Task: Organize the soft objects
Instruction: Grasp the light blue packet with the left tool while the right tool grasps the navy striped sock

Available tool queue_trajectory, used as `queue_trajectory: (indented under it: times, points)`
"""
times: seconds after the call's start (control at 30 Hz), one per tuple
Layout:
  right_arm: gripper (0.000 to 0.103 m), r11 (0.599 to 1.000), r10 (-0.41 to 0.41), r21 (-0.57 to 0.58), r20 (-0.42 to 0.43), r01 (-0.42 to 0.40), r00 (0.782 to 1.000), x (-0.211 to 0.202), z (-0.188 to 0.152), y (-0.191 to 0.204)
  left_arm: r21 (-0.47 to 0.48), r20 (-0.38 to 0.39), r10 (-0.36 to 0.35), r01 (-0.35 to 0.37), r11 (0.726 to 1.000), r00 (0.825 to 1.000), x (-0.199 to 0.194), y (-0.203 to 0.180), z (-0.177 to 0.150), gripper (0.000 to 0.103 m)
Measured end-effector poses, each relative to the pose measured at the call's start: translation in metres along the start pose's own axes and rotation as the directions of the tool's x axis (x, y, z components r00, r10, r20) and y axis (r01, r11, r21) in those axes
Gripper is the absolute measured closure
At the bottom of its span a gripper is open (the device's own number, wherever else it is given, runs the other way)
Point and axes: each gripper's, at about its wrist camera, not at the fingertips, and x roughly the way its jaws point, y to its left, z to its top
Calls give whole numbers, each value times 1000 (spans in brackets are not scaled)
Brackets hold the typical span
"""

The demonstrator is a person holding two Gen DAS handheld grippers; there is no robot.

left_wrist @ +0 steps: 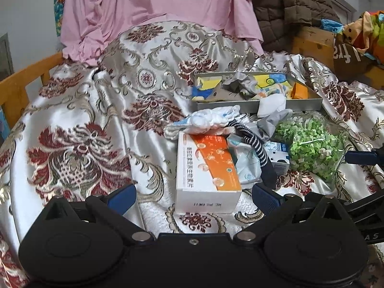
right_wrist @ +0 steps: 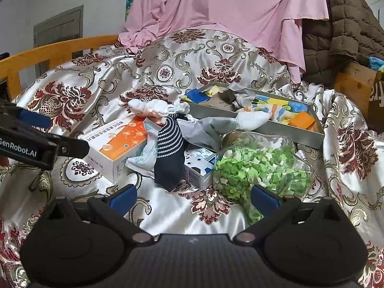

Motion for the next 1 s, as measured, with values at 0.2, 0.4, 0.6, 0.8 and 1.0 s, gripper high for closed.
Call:
queue_trajectory:
  times: [0.2,0.4,0.6,0.8,1.0]
  points:
    - [0,1000,19,-18,15,-18,1000,6,2,2,2,6,-13,13,1000,1000,3,0,2,1]
    - [0,999,25,-23,40,-24,999,10,5,3,16,18,-22,22,1000,1000,15,1,11,1]
    - [0,1000,10,-29,60,-9,998,18,9,0,97,57,-3,-2,995,998,27,-5,16,1]
    - [2,993,-24,-113,103,36,994,27,13,7,133,79,-45,34,990,996,41,-5,22,1]
    - [8,979,-1,-200,109,23,994,40,17,12,170,95,-143,125,977,985,58,-4,27,1]
